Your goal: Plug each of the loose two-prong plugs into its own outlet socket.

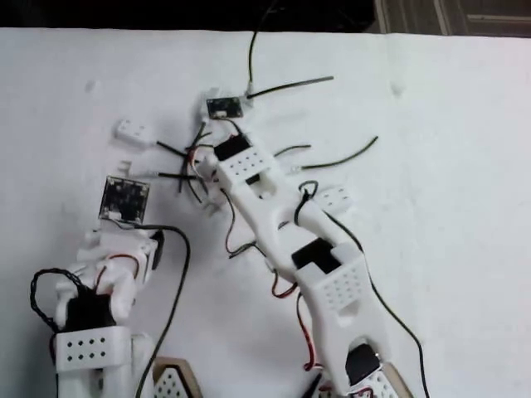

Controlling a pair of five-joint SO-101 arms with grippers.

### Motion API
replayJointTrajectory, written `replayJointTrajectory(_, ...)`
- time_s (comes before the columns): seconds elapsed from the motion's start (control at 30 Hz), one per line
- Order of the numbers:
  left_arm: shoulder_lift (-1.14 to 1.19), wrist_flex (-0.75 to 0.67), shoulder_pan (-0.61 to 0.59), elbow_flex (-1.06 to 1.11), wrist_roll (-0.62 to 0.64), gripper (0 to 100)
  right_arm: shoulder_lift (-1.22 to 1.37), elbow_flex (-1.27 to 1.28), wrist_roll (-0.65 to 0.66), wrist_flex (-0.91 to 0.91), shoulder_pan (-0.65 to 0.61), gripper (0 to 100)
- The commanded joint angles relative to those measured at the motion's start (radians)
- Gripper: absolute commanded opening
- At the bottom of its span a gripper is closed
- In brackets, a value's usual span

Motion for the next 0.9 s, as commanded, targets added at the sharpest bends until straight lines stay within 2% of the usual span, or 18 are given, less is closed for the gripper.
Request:
replayJointTrajectory(0.0, -0.016, -0.023, -0.012, -0.006, 0.003, 23, -0.071, -0.008, 0.025, 0.065, -0.024, 1.8)
replayJointTrajectory(0.1, -0.016, -0.023, -0.010, -0.006, 0.003, 23, -0.090, -0.003, 0.018, 0.067, -0.024, 3.5)
replayJointTrajectory(0.3, -0.016, -0.023, -0.010, -0.006, 0.003, 23, -0.090, -0.006, -0.052, 0.061, -0.038, 18.6)
replayJointTrajectory(0.87, -0.016, -0.023, -0.010, -0.006, 0.003, 23, -0.048, -0.014, -0.149, -0.140, -0.050, 16.2)
